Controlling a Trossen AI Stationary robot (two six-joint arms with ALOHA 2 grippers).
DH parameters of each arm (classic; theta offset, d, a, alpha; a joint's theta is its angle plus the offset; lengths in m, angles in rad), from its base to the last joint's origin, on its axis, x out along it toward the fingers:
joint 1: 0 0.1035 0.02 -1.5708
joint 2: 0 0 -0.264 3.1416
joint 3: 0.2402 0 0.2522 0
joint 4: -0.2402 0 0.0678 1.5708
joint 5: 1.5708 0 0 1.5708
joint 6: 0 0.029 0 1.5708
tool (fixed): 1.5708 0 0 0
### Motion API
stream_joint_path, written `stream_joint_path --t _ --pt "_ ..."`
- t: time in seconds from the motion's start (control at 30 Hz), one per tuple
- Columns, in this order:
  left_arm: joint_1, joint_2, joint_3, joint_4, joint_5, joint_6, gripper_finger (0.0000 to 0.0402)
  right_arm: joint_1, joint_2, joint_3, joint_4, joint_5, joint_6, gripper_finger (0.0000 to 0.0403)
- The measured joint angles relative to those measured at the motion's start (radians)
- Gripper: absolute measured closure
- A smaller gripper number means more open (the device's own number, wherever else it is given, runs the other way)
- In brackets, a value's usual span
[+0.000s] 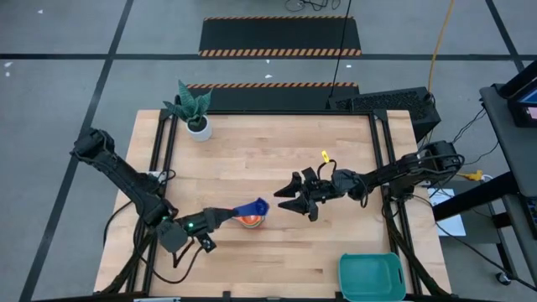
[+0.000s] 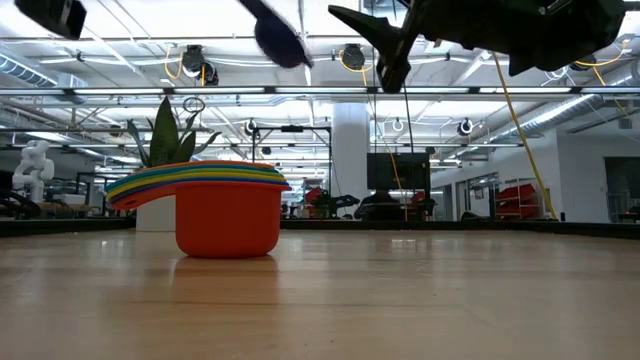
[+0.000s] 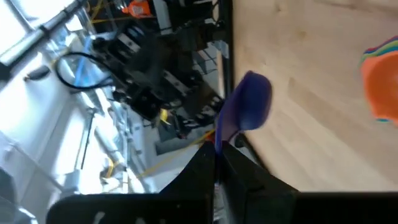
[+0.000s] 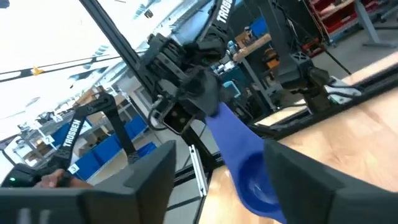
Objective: Nest measuring cups in basket
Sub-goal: Stack the dark blue measuring cup on top of the orange measuring cup
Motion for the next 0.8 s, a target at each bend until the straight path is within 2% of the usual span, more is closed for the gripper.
stream_joint_path --t 0.2,0.47,0.57,0.8 --pt "-0.035 0.0 0.0 -0.161 0.0 -0.252 0.0394 -0.014 -0.025 0.0 -0.007 0.0 -0.037 0.0122" --pt "-0.132 -0.003 -0.08 -0.182 0.0 -0.4 0.0396 -0.014 -0.119 -0.003 -0.075 -0.002 -0.113 0.0119" --pt "-0.135 -0.003 -0.117 -0.117 -0.001 -0.407 0.0396 -0.011 -0.15 -0.003 -0.108 -0.003 -0.136 0.012" --pt "-0.105 -0.004 -0.224 0.138 0.005 -0.297 0.0395 -0.012 -0.167 -0.003 -0.126 -0.003 -0.16 0.0121"
